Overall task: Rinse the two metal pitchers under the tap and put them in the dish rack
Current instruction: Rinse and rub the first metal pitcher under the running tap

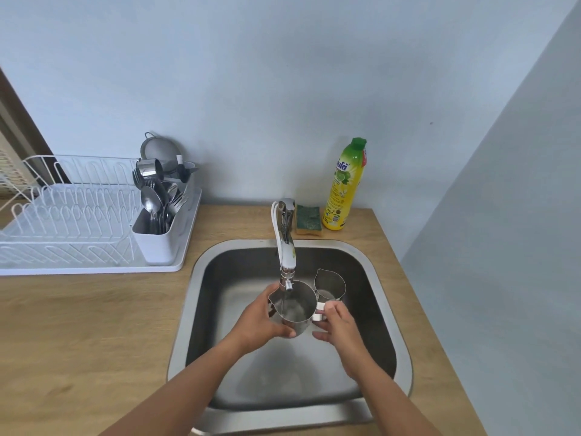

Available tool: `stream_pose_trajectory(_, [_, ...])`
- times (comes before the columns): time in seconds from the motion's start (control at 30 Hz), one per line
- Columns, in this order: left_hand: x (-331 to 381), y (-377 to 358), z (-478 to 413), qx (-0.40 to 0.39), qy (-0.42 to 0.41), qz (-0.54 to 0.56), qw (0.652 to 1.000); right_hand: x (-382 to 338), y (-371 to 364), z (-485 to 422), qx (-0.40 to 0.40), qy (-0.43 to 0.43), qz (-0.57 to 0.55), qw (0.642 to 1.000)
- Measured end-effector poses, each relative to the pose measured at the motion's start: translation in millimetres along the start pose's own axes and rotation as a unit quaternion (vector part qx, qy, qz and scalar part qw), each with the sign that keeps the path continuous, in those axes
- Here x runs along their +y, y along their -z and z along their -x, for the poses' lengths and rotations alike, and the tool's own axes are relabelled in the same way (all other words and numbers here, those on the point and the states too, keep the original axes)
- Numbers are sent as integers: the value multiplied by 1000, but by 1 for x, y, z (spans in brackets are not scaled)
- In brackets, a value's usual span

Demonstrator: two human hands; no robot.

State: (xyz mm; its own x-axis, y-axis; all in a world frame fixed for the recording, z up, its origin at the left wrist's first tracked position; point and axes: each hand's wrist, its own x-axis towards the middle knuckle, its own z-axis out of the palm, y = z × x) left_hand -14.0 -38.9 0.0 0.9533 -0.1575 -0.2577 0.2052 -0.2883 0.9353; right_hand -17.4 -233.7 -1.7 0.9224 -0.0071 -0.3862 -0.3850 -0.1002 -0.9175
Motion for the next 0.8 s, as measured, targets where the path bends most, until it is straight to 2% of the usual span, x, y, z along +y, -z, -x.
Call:
stream_pose_trajectory(0.17, [-13, 6, 4, -6, 25, -4, 1000, -4, -2, -5, -39, -41, 55, 997])
stream_pose_trajectory(0.37, [-10, -11, 1, 7, 22, 12, 1000, -8, 3, 0, 8, -18, 39, 999])
stream_pose_trajectory(0.53, [-22, 1, 1, -5, 44, 7, 999, -10, 1, 3, -24, -38, 69, 997])
stream_pose_trajectory(0.7, [-12, -9, -1, -7, 40, 24, 999, -10, 4, 5, 22, -14, 71, 997])
stream_pose_trajectory(0.8, [-15, 0, -3, 3, 55, 34, 998, -12, -3, 4, 4, -19, 76, 997])
